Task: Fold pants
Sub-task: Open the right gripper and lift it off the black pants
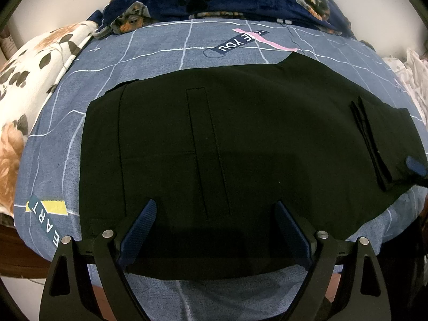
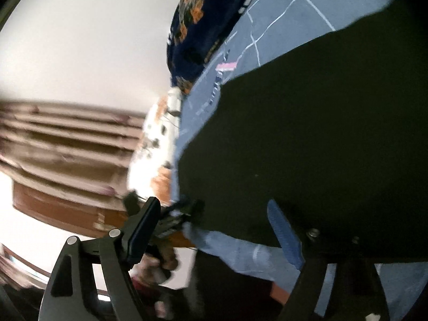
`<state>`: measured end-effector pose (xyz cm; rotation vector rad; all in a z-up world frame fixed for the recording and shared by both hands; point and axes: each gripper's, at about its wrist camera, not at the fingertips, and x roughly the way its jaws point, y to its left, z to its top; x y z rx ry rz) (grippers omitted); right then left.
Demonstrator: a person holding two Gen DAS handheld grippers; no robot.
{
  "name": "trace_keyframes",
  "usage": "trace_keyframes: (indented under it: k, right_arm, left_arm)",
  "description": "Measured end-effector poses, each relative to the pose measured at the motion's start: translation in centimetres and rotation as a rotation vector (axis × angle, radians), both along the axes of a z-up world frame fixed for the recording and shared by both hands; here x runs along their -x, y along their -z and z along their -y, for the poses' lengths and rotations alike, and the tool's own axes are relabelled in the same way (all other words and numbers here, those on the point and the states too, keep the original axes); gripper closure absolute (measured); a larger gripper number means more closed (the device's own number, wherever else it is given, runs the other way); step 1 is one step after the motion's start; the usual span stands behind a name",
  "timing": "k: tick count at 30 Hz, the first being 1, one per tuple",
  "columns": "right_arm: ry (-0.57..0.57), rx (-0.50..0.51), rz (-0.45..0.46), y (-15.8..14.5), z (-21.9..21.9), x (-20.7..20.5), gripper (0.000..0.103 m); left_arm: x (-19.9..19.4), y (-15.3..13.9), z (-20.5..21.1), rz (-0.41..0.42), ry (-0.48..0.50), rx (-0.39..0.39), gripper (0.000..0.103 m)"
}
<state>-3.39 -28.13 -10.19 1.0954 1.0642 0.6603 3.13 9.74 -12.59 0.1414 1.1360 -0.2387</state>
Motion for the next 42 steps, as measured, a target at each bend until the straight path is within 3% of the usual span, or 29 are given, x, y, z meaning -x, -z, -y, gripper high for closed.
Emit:
trace_keyframes:
  k: [2,7,15,19,23,26,29,30,33,34,38,42]
  right_arm:
    - [0.042,-0.042,0.007,-0.3,1.3,0.1,0.022]
    - [0.087,-0.029,0.042,-1.4,3.0,0.2,0.020]
    - [0.037,0.038,-0.001,0.8,1.2,0.0,0.021]
    - [-0.003,0.121,0.012,0.7,0.2,0.0,0.021]
    - [-0.023,0.137,0.018,0.5,0.1,0.0,0.021]
    - [0.007,0.067,0.049,-0.5,1.8,-0.1,0.020]
    - [0.128,0.049,0.119,-2.6,6.5,0.0,0.022]
    - [0.176,0.053,0.141,-3.2,8.8,0.1,0.029]
    - [0.281,0.134,0.133,-3.5,14.6,-0.4,0.072]
    - [0.297,0.141,0.118,-3.4,15.7,-0.7,0.080]
    - [0.288,0.222,0.083,-2.6,18.3,-2.3,0.083]
    - [0.239,0.303,0.059,-1.5,18.4,-3.5,0.085]
  left_arm:
    - [0.1,0.0,0.0,0.000,0.000,0.000,0.013]
    - [-0.1,0.0,0.1,0.000,0.000,-0.001,0.013]
    - [0.0,0.0,0.1,0.000,0.001,0.000,0.012]
    - [0.0,0.1,0.0,0.000,0.001,-0.001,0.012]
    - [0.1,0.1,0.0,0.000,0.001,-0.003,0.012]
    - [0.2,-0.4,0.0,0.019,-0.003,-0.001,0.012]
    - [0.7,-2.4,0.7,0.111,0.033,0.007,0.012]
    - [1.2,-3.1,1.0,0.145,0.053,0.009,0.012]
    - [2.6,-4.8,2.6,0.211,0.134,0.025,0.012]
    - [2.9,-5.0,3.2,0.210,0.158,0.031,0.012]
    - [3.4,-5.5,6.2,0.189,0.245,0.058,0.012]
    - [2.6,-6.3,9.6,0.165,0.300,0.143,0.012]
